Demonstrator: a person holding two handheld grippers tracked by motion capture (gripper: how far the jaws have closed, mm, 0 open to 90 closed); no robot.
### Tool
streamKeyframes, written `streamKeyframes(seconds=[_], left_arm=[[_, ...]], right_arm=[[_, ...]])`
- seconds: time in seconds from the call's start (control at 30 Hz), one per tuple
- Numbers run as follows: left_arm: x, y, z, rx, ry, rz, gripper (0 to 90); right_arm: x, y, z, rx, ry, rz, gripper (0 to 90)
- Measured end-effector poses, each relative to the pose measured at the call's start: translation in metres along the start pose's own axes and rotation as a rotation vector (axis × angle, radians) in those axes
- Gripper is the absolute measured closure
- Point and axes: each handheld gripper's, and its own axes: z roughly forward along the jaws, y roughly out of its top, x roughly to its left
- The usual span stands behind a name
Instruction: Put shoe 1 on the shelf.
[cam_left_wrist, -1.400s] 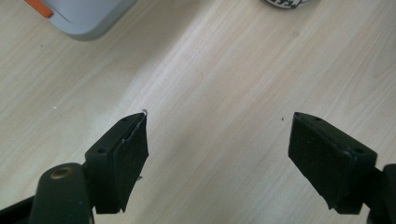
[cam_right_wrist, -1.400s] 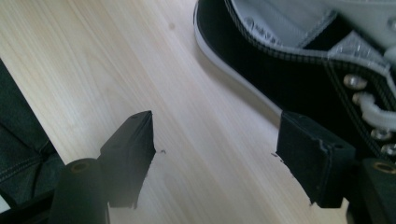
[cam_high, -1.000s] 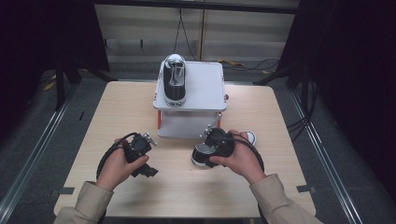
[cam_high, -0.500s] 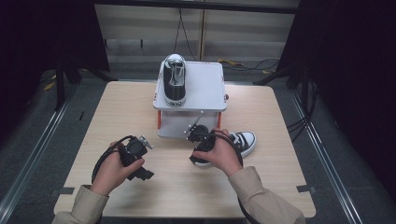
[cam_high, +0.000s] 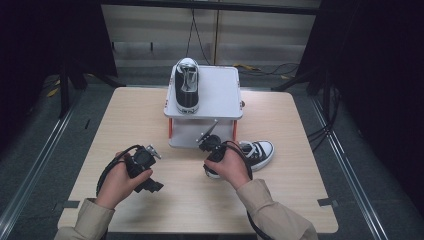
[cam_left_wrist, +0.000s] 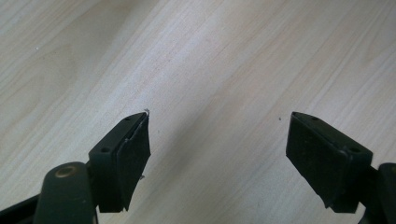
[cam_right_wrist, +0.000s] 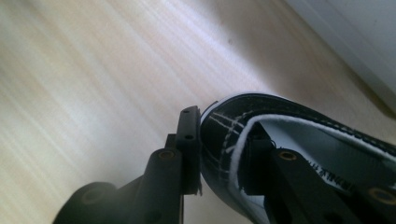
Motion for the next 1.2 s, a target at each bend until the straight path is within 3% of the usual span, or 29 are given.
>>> streamKeyframes(seconds=[0.27, 0.33, 0.43, 0.6, 0.7, 0.87, 0.9, 1.03, 1.2], left_arm=[[-0.003, 0.002, 0.001, -0.003, 0.002, 0.0, 21.7], [-0.003, 0.002, 0.001, -0.001, -0.001, 0.006, 21.7], [-0.004, 0.003, 0.001, -0.002, 0.0, 0.008, 21.7], [-0.004, 0.003, 0.001, -0.001, 0.001, 0.005, 21.7], [-0.003, 0.003, 0.001, -0.005, 0.003, -0.001, 21.7], [-0.002, 0.003, 0.001, -0.001, 0.002, 0.003, 21.7], [-0.002, 0.003, 0.002, 0.003, -0.003, -0.001, 21.7], [-0.001, 0.003, 0.003, 0.002, -0.005, -0.001, 21.7], [-0.002, 0.005, 0.003, 0.002, -0.006, 0.004, 21.7]], right_arm=[[-0.001, -0.019, -0.03, -0.013, 0.037, -0.007, 77.6], [-0.001, -0.021, -0.031, -0.006, 0.038, -0.006, 78.0], [-0.002, -0.037, -0.03, 0.019, 0.08, -0.007, 80.3], [0.004, -0.047, -0.021, 0.042, 0.077, -0.017, 79.8], [0.008, -0.045, -0.013, 0.066, 0.035, -0.028, 71.7], [0.004, -0.042, -0.01, 0.092, 0.033, -0.018, 60.6], [0.004, -0.044, -0.004, 0.134, 0.027, -0.035, 58.4], [0.005, -0.046, -0.005, 0.11, 0.045, -0.041, 67.0], [0.01, -0.044, -0.006, 0.126, 0.053, -0.064, 77.6]])
